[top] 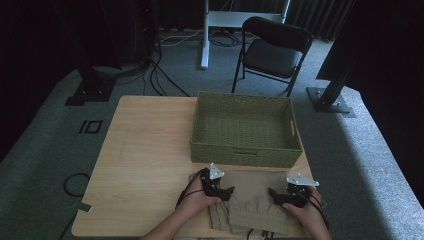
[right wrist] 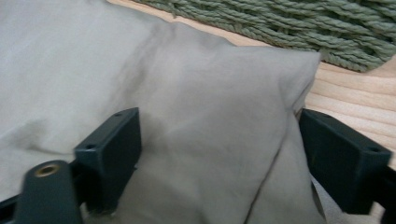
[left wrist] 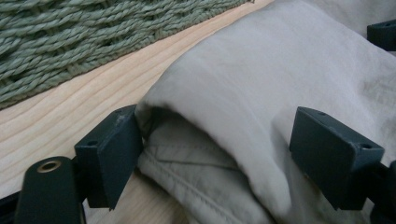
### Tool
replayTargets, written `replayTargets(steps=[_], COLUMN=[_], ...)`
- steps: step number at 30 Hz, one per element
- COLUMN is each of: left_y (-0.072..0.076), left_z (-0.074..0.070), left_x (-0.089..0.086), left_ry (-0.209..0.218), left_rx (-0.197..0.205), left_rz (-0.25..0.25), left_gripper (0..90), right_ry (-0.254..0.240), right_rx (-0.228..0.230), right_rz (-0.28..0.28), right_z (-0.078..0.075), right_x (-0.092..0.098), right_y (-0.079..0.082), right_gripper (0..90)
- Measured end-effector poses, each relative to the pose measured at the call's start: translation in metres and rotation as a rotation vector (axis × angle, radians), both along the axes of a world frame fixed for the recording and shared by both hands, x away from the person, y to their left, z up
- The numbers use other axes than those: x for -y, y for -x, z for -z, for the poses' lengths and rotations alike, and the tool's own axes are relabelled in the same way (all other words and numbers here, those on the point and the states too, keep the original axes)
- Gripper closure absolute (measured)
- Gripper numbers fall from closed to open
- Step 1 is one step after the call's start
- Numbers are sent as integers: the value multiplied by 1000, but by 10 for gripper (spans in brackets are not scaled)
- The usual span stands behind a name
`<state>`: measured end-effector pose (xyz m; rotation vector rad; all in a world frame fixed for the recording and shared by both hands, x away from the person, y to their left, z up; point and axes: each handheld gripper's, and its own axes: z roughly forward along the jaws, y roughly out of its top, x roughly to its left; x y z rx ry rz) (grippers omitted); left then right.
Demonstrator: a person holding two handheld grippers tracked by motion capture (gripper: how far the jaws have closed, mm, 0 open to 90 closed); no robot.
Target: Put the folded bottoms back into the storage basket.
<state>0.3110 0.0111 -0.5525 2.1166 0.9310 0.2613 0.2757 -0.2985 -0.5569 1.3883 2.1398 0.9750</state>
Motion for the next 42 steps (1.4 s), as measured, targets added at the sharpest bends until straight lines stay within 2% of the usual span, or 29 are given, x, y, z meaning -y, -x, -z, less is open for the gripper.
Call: replayTargets(steps=[3,4,7,9,13,15,16,17,19,22,23,28,30,31,33,34,36,37,41,42], left_y=[1,2,2,0,-1,-1,-2,-3,-3,-2,-2,-1,0,-1,-1,-2,-2,-2,-2,-2], left_z=[0,0,0,0,0,-2,-3,-4,-5,-10,-12,-28,-35,-39,-42,-49,-54,-56,-66,-73], left_x=[4,5,6,5,3,1,0,-1,-3,-5,-6,-10,-12,-13,-14,-16,-18,-19,-22,-23], left_ry=[-13,-7,24,46,59,57,51,64,69,64,76,100,93,102,103,123,130,136,153,153], left_rx=[22,21,-5,-29,-52,-66,-73,-86,-94,-72,-65,-20,-6,5,11,17,25,27,46,58], left_rz=[37,56,108,117,120,114,121,113,110,110,104,100,109,105,105,97,97,94,93,97], left_gripper=[318,412,652,727,767,775,779,779,785,794,795,802,805,805,806,806,807,807,808,808], right_ry=[-6,-6,-8,-6,36,68,46,29,17,9,-1,-26,-28,-45,-41,-54,-58,-76,-93,-94], right_rx=[6,5,-9,-24,-43,-24,-27,-34,-38,-40,-44,-12,-6,-1,1,13,12,25,42,51], right_rz=[-2,-14,-53,-75,-102,-101,-89,-82,-77,-77,-76,-81,-92,-92,-98,-104,-104,-110,-117,-119], right_z=[-1,-2,-5,-7,-12,-13,-13,-12,-14,-19,-22,-37,-44,-47,-50,-57,-59,-64,-75,-79], right_x=[-3,-3,-8,-11,-18,-20,-19,-18,-18,-20,-20,-22,-24,-24,-25,-26,-26,-27,-29,-29], right_y=[3,4,6,7,7,6,5,5,5,6,6,6,5,5,4,4,4,4,5,5], right_gripper=[279,331,526,634,769,812,820,824,831,834,834,836,837,837,838,840,841,842,843,843])
